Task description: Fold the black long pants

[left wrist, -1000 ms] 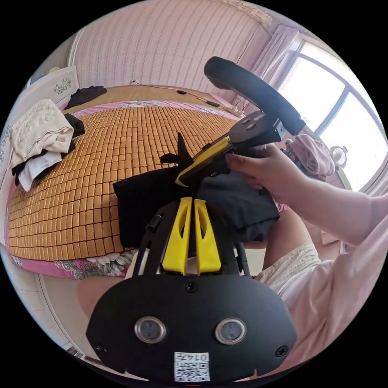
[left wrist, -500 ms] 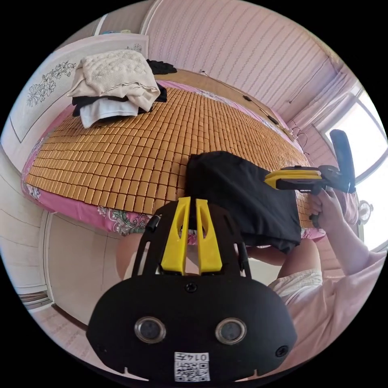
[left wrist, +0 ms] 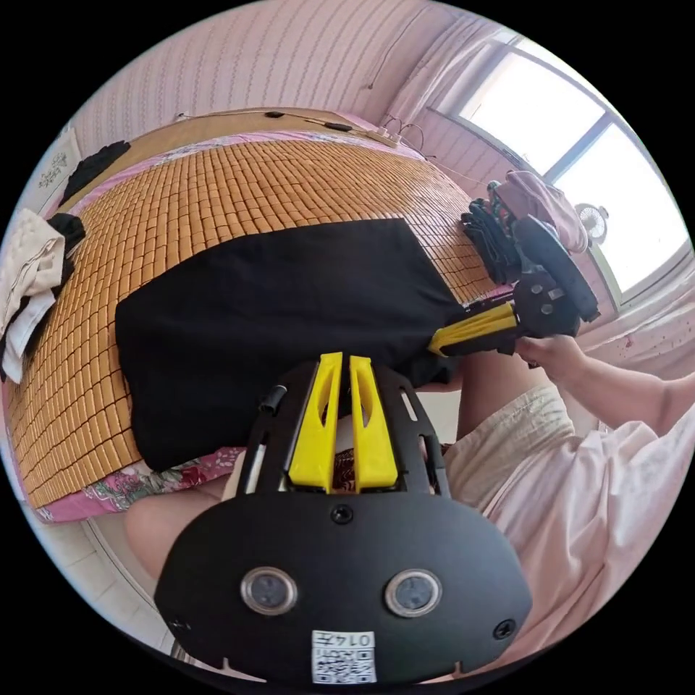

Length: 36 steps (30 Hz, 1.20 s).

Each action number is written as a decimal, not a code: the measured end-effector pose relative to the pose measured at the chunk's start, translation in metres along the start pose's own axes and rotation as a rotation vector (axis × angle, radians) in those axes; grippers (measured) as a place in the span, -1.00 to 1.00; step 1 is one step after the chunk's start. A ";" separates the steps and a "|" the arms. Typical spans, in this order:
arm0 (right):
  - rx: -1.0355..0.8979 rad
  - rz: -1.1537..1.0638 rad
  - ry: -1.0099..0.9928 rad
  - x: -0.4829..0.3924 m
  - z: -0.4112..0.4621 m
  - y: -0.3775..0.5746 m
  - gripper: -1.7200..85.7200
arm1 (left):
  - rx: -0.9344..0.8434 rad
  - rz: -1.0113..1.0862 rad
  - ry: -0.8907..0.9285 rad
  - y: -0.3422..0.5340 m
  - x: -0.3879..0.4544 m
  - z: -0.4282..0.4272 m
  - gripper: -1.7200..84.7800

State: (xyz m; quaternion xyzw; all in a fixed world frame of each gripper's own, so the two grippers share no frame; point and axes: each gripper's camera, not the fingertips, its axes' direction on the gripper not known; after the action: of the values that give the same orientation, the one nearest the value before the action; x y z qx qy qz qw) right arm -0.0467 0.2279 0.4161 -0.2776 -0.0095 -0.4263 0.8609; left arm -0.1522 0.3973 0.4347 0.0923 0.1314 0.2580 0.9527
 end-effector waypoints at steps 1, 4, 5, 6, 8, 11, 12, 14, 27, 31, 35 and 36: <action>0.018 -0.010 0.015 0.001 -0.004 -0.006 -0.97 | -0.015 0.030 -0.005 -0.009 0.009 0.008 -0.96; 0.020 -0.078 0.106 0.006 -0.007 -0.047 -0.97 | -0.035 0.096 -0.089 -0.025 0.030 0.027 -0.98; 0.014 -0.097 0.144 0.009 -0.001 -0.063 -0.97 | -0.049 0.114 -0.115 -0.028 0.034 0.032 -0.98; -0.012 -0.102 0.159 0.012 0.009 -0.076 -0.97 | -0.112 0.137 -0.158 -0.033 0.039 0.044 -0.98; -0.154 -0.119 0.121 0.020 0.036 -0.089 -0.97 | -0.198 0.150 -0.178 -0.037 0.042 0.060 -0.98; -0.239 -0.164 0.099 0.029 0.032 -0.100 -0.97 | -0.153 0.154 -0.157 -0.043 0.046 0.057 -0.98; -0.271 -0.206 0.109 0.030 0.024 -0.105 -0.97 | -0.141 0.146 -0.161 -0.046 0.049 0.053 -0.98; -0.211 -0.223 0.177 0.034 0.008 -0.112 -0.97 | -0.096 0.182 -0.185 -0.049 0.060 0.046 -0.98; -0.017 -0.009 -0.058 0.133 -0.028 -0.054 -0.97 | -0.063 0.144 -0.084 -0.091 0.071 0.026 -0.98; 0.086 0.266 -0.094 0.180 -0.045 0.058 -0.95 | 0.009 0.173 -0.088 -0.124 0.070 0.002 -0.97; 0.120 0.507 -0.243 0.221 -0.039 0.172 -0.85 | 0.005 0.258 -0.126 -0.179 0.079 0.002 -0.91; 0.138 0.563 -0.254 0.229 -0.038 0.195 -0.79 | 0.000 0.268 -0.119 -0.201 0.082 0.005 -0.89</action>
State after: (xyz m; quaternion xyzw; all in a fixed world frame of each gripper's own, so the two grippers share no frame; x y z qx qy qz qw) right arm 0.2350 0.1362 0.3504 -0.2611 -0.0687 -0.1317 0.9538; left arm 0.0113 0.2683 0.3738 0.1241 0.0614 0.3769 0.9158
